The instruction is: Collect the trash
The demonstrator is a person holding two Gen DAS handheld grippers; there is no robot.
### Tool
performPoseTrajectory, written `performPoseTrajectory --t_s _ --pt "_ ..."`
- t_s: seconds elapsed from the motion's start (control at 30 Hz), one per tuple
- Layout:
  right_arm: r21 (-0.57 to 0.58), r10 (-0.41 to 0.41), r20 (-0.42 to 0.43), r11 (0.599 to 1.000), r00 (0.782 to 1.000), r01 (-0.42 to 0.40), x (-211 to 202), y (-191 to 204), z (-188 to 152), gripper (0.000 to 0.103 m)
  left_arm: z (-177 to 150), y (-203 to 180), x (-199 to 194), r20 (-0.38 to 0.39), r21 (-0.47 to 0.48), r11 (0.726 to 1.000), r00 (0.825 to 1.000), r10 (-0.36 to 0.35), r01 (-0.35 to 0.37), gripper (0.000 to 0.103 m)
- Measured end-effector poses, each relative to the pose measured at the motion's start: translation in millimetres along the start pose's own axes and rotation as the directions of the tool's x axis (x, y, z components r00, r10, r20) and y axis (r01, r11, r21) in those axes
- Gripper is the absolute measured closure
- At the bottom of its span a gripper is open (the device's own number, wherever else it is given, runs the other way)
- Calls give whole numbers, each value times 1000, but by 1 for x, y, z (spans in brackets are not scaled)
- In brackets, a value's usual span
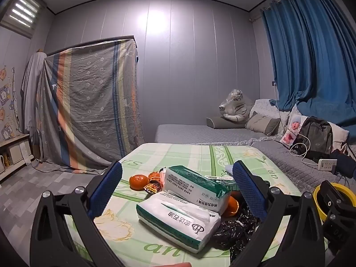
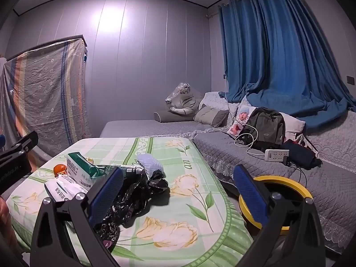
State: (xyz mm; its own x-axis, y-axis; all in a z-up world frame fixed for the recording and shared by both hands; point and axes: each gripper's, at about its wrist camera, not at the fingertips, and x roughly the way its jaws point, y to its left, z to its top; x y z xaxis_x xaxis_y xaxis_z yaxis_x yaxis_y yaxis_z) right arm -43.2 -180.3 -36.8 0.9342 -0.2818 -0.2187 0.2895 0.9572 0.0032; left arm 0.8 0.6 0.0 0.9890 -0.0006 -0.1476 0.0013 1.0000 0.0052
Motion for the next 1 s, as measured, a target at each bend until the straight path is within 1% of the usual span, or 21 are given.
performPoseTrajectory --t_s 1.0 --pt "5 6 -7 1000 1000 -6 0 3 -5 7 0 0 0 -4 1 1000 1000 1 -1 8"
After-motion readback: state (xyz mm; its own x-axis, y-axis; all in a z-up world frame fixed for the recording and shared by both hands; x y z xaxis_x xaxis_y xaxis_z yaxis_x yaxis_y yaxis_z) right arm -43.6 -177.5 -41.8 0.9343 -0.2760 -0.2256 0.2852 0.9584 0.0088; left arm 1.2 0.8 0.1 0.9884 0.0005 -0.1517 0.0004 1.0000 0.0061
